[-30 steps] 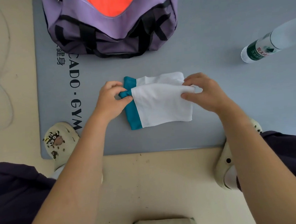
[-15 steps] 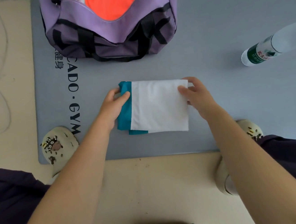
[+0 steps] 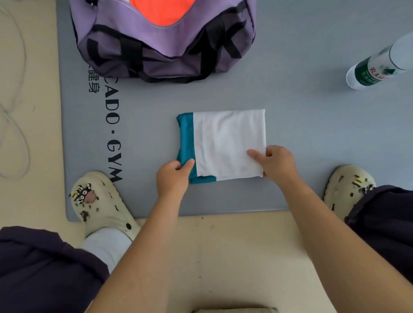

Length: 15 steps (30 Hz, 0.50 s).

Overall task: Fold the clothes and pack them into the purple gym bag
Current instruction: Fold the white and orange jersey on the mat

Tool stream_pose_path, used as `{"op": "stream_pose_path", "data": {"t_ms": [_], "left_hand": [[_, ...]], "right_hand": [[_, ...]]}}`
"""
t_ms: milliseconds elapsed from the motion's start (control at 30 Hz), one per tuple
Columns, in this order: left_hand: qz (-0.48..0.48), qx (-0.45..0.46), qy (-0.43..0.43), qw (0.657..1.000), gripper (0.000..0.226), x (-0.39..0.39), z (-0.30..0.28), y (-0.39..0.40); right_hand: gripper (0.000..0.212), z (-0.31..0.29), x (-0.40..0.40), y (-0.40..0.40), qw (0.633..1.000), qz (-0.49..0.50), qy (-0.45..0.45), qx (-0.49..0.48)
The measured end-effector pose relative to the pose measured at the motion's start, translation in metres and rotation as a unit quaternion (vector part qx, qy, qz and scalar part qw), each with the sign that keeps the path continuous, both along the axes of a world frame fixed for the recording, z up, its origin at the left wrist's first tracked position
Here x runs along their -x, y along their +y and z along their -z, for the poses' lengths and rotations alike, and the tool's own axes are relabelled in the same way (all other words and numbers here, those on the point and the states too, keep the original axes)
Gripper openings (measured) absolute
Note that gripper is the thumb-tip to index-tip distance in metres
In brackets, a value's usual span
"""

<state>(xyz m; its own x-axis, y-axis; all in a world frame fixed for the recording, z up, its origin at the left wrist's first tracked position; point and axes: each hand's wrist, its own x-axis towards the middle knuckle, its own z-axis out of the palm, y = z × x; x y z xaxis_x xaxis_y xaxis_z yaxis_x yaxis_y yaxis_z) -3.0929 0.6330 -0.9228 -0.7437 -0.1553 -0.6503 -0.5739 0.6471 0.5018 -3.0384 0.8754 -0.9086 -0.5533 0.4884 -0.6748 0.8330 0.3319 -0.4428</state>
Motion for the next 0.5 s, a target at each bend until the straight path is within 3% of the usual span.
{"op": "stream_pose_path", "data": {"t_ms": [67,133,200,300,433,500], "left_hand": [[0.044,0.033,-0.037,0.998,0.047,0.004,-0.003,-0.007],[0.092,0.095,-0.005,0.991,0.047,0.01,-0.008,-0.011],[0.068,0.1,0.035,0.992,0.051,0.019,-0.012,-0.005],[-0.002,0.05,0.013,0.999,0.063,0.032,-0.017,0.018],[-0.13,-0.081,-0.127,0.98,0.077,0.034,-0.018,0.046],[-0.159,-0.11,-0.149,0.97,0.068,0.036,-0.017,0.048]], "right_hand": [[0.045,-0.002,0.002,0.006,1.0,-0.011,-0.009,0.02],[0.043,-0.004,0.004,0.012,0.999,-0.026,-0.02,-0.005],[0.046,-0.005,0.007,0.012,1.0,-0.004,-0.009,-0.02],[0.058,-0.003,0.019,0.001,0.997,0.068,0.018,0.013],[0.05,0.005,0.027,-0.016,0.992,0.113,-0.007,0.057],[0.043,0.008,0.027,-0.017,0.986,0.135,-0.007,0.094]]}}
